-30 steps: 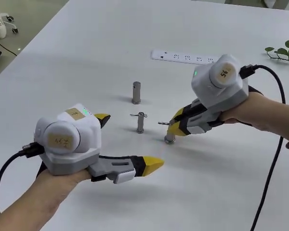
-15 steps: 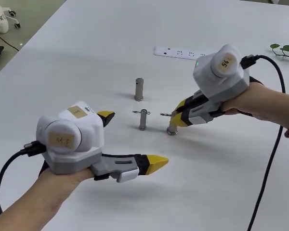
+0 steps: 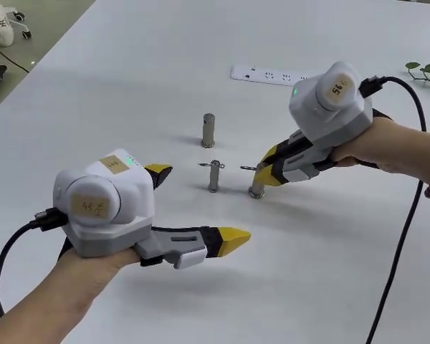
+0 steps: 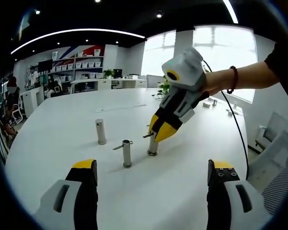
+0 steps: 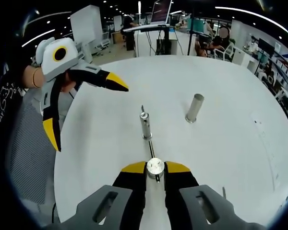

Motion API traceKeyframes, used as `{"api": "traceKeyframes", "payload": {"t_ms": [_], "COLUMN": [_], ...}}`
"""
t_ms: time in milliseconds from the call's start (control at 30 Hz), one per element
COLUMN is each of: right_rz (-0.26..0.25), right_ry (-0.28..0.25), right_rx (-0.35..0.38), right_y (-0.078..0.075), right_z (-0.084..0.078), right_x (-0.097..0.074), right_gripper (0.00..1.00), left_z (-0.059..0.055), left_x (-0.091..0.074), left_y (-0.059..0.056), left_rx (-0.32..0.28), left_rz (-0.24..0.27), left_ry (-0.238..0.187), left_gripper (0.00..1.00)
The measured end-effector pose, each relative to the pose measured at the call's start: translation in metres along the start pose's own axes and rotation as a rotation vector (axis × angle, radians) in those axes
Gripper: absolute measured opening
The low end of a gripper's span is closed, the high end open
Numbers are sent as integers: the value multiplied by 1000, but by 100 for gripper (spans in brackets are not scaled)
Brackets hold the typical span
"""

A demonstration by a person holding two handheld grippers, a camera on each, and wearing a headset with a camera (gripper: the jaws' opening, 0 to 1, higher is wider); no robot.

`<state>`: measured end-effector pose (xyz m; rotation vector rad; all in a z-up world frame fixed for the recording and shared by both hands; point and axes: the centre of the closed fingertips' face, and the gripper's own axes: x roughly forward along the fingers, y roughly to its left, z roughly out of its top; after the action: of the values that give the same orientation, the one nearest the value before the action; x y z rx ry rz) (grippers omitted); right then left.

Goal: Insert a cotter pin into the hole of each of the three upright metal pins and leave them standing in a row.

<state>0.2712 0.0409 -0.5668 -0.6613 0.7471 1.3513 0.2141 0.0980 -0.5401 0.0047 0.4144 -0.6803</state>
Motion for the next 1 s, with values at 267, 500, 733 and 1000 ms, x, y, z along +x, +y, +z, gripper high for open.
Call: {"api": "traceKeyframes", "payload": {"t_ms": [267, 500, 733, 1000], "right_rz": [0, -1, -2, 9], "right_ry": [-10, -21, -73, -201], "right_rx": [-15, -13, 34, 151], "right_y": [-1, -1, 0, 2], "right_z": [1, 1, 7, 29], "right_x": [1, 0, -5, -7], "right_gripper": [9, 12, 20, 31], "left_z": [0, -1, 1, 5], "left_x": [0, 1, 0, -1], "left_y": [2, 2, 4, 5], "left_rx": [-13, -11, -14, -23], "left_rz": [8, 9, 13, 15], "left_ry": [-4, 2, -3, -27], "left_gripper": [93, 93, 93, 94]}}
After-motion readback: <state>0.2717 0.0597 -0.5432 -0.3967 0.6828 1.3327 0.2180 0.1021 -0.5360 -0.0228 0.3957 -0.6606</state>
